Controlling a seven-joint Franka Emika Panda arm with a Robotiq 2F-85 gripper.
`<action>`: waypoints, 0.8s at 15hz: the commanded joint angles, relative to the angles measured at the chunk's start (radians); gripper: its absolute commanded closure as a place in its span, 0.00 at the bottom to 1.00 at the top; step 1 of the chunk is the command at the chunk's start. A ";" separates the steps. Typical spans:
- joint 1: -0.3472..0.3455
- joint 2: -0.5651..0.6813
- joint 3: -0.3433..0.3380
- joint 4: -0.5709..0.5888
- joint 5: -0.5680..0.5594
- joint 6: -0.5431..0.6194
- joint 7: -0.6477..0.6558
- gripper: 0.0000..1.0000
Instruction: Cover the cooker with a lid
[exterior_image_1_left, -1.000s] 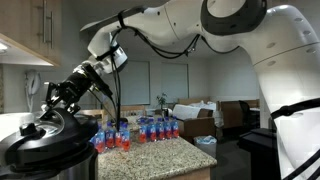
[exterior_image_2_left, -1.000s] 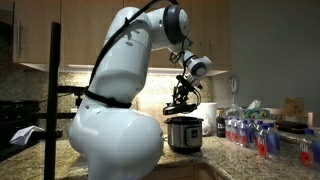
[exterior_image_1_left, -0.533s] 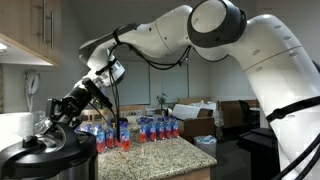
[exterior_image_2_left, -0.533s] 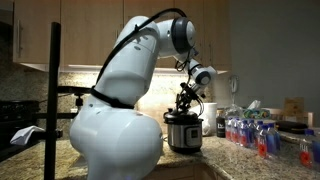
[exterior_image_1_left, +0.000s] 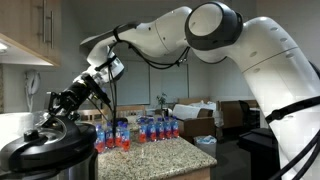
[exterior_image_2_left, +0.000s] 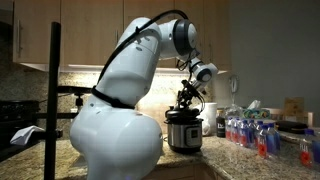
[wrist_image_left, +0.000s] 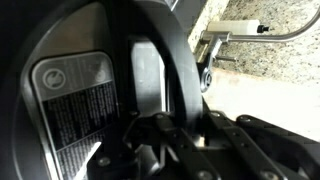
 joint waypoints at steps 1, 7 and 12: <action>0.003 0.013 0.019 0.075 -0.008 -0.021 0.047 0.95; 0.002 0.114 0.027 0.207 -0.004 -0.047 0.073 0.95; -0.014 0.172 0.026 0.285 -0.002 -0.073 0.081 0.94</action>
